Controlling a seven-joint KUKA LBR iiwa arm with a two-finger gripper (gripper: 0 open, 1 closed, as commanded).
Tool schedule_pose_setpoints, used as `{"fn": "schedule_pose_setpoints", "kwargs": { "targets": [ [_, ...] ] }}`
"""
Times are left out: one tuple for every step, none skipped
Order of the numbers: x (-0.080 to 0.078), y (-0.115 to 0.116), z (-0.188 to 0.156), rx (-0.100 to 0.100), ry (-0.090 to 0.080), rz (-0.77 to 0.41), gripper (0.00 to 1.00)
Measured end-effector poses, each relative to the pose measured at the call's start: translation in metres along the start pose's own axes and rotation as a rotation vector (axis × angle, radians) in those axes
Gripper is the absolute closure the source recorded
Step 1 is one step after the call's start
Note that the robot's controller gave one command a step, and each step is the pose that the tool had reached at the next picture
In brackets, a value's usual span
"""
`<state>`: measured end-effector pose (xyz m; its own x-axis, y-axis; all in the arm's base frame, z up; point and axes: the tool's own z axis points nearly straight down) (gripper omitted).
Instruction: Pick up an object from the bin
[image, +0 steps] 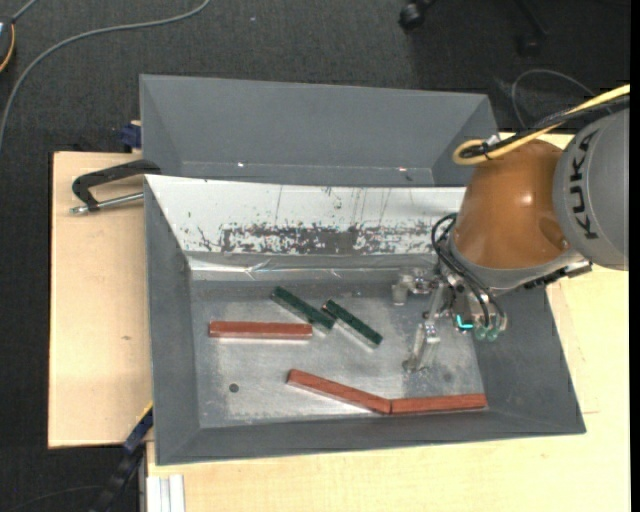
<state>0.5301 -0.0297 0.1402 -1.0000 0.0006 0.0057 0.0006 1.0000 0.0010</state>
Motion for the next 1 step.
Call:
{"fn": "schedule_pose_setpoints", "kwargs": {
  "targets": [
    [-0.0294,0.0544,0.0736,-0.004,-0.001,0.015,0.00]
  ]
}}
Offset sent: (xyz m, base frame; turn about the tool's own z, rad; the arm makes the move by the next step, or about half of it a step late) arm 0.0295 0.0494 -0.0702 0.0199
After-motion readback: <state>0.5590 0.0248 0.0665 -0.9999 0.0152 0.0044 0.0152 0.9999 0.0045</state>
